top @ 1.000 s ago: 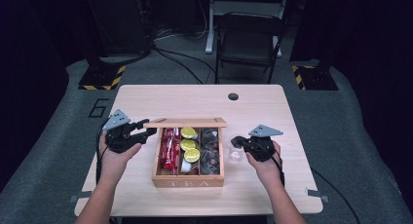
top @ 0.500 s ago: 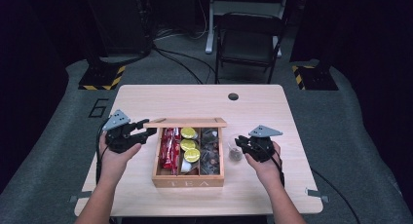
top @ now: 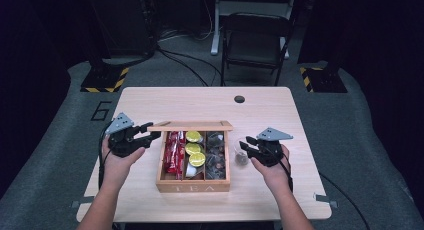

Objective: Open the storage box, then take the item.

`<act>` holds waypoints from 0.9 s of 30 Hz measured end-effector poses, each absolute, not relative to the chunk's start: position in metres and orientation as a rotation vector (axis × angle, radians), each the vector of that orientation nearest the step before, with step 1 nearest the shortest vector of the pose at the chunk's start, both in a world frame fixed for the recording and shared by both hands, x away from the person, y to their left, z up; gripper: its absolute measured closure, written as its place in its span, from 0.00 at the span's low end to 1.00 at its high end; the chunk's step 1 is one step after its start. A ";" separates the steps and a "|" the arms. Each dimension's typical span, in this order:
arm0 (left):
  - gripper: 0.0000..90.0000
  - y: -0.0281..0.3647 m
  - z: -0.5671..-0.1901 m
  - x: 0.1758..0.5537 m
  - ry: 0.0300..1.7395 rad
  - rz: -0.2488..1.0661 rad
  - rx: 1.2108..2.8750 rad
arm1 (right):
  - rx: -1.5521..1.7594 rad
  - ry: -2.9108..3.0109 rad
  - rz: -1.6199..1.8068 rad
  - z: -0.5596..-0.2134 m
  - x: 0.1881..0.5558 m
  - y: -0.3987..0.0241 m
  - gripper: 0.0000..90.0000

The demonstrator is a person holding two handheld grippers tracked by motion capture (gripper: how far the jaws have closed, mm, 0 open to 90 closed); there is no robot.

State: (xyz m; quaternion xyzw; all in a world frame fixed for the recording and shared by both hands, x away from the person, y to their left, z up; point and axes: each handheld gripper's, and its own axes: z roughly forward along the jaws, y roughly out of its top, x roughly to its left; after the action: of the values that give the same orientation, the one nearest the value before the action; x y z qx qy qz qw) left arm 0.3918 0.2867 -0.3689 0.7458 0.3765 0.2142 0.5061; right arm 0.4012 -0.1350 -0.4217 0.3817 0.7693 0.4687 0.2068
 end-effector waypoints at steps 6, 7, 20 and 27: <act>0.61 0.287 -0.369 0.392 0.904 0.512 1.797 | 1.040 2.137 1.333 -0.412 0.397 -0.130 0.64; 0.61 0.287 -0.369 0.392 0.903 0.512 1.798 | 1.031 2.138 1.337 -0.411 0.397 -0.129 0.63; 0.60 0.286 -0.368 0.390 0.908 0.514 1.800 | 0.959 2.131 1.386 -0.388 0.388 -0.106 0.54; 0.60 0.286 -0.368 0.389 0.908 0.514 1.803 | 0.946 2.112 1.384 -0.381 0.388 -0.102 0.52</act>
State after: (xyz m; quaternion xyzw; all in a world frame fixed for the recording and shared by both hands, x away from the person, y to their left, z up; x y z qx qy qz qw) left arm 0.3888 0.2859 -0.3683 0.7470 0.3765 0.2128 0.5050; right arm 0.3883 -0.1024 -0.3810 0.3423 0.7639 0.5005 0.2208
